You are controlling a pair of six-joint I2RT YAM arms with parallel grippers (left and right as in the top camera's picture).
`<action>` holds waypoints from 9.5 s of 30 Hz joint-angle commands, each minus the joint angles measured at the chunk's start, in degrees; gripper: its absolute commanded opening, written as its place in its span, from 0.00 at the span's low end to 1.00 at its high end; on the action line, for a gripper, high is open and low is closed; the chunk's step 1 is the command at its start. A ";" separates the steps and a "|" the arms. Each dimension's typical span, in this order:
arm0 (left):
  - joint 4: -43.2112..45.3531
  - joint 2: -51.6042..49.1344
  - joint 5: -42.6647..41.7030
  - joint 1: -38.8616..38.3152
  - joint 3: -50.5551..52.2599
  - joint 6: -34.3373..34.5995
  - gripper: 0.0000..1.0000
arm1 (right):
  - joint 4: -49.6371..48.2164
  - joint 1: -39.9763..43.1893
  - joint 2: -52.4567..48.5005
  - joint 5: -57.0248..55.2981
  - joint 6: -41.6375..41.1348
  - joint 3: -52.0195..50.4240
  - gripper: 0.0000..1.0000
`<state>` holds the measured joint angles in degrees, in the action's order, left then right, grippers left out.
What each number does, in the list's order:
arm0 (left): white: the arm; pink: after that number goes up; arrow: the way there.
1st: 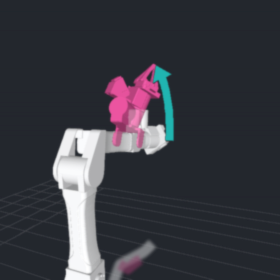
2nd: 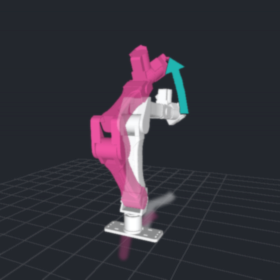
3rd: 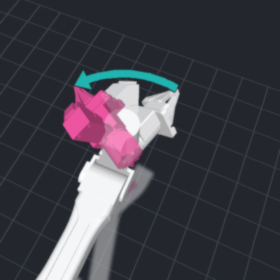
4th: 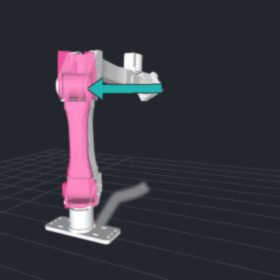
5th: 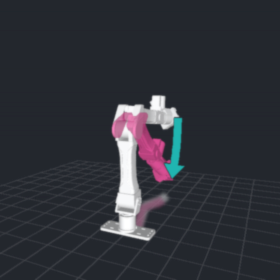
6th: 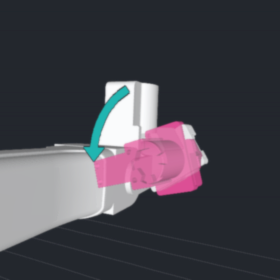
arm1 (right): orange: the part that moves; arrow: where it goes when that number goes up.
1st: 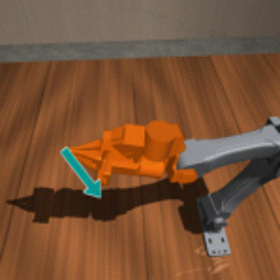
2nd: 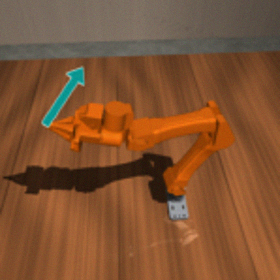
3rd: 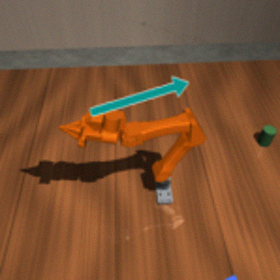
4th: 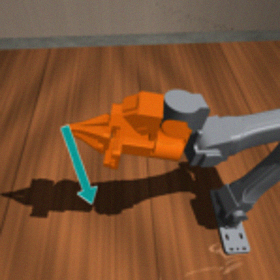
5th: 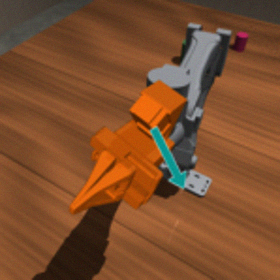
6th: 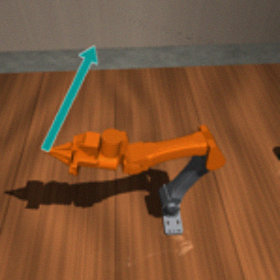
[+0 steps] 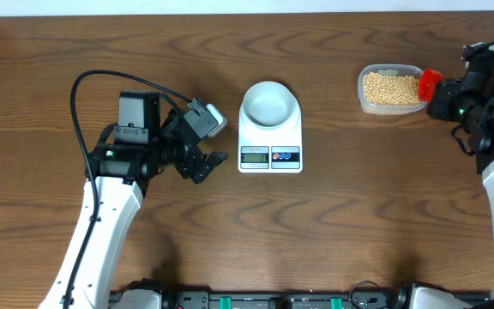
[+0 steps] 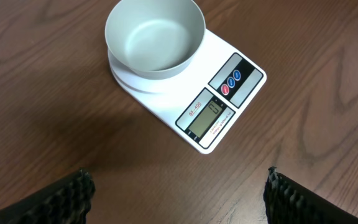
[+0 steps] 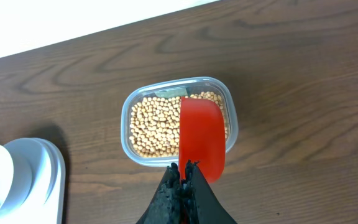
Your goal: Scoop item into bowl and weigh 50g on scale
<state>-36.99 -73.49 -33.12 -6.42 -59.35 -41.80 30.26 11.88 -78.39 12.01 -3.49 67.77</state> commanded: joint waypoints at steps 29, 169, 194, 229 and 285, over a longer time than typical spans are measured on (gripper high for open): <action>2.36 0.13 -1.01 0.20 0.39 6.45 0.89 | 0.17 -0.31 -0.28 0.42 -0.72 1.05 0.01; 2.38 0.13 -0.72 -1.05 0.39 6.75 0.90 | 28.70 8.57 -43.67 33.07 2.36 38.80 0.01; 2.38 0.13 -0.72 -1.05 0.39 6.75 0.89 | 26.95 6.10 -43.67 49.46 3.76 37.88 0.01; 2.38 0.13 -0.72 -1.05 0.39 6.75 0.90 | 17.27 -17.59 -43.65 47.71 5.97 37.99 0.01; 2.38 0.13 -0.72 -1.05 0.39 6.75 0.89 | 17.97 -33.55 -35.43 10.99 19.58 37.99 0.01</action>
<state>-34.52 -73.49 -33.10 -7.40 -59.35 -35.77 47.92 -20.43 -115.98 25.36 14.39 105.97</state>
